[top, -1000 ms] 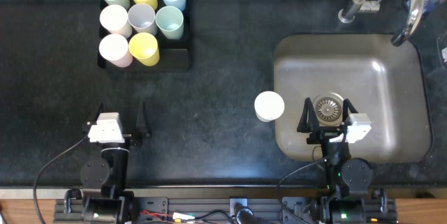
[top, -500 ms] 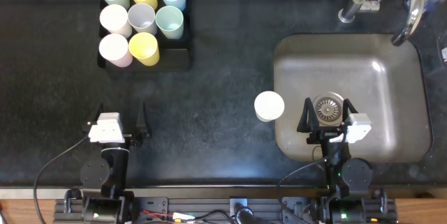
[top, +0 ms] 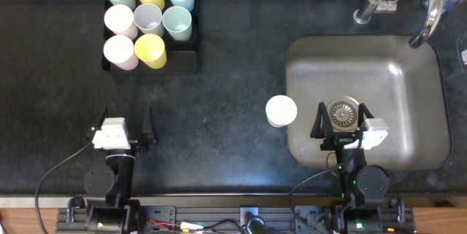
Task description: Store Cups
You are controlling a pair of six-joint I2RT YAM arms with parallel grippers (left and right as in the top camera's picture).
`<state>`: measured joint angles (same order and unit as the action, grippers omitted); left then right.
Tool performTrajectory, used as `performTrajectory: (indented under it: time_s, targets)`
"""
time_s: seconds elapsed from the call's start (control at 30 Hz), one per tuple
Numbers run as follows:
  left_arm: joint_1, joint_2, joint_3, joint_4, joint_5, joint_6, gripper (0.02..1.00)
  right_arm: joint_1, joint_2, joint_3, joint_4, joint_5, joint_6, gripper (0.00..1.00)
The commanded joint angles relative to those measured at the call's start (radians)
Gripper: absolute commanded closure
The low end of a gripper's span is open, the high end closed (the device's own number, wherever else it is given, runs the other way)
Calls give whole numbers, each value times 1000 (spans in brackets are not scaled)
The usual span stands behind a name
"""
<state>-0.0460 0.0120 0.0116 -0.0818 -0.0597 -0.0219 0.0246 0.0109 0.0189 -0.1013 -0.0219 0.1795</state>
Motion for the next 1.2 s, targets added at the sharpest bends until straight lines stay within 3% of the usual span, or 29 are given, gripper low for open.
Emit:
performTrajectory:
  time_s: [0.03,0.57,0.7,0.83,1.0,1.1,1.2]
  targets:
    - [-2,-9,-4,1,14,19,20,-8,-5,-5,5,-1,0,3]
    - [-2,-9,-4,1,14,19,20,10,5,73,11,-6,0,3]
    - [-2,-9,-4,1,14,19,20,11,127,335,-210,-8,0,5]
    - [-2,-9,-4,1,14,19,20,17,426,673,-461,-8,0,3]
    - [-2,-9,-4,1,14,19,20,134,852,1101,-847,-3,-16,7]
    - [-2,-9,-4,0,14,19,20,202,1043,1278,-1063,0,-71,5]
    - [-2,-9,-4,0,14,19,20,267,1212,1388,-1234,75,-236,3]
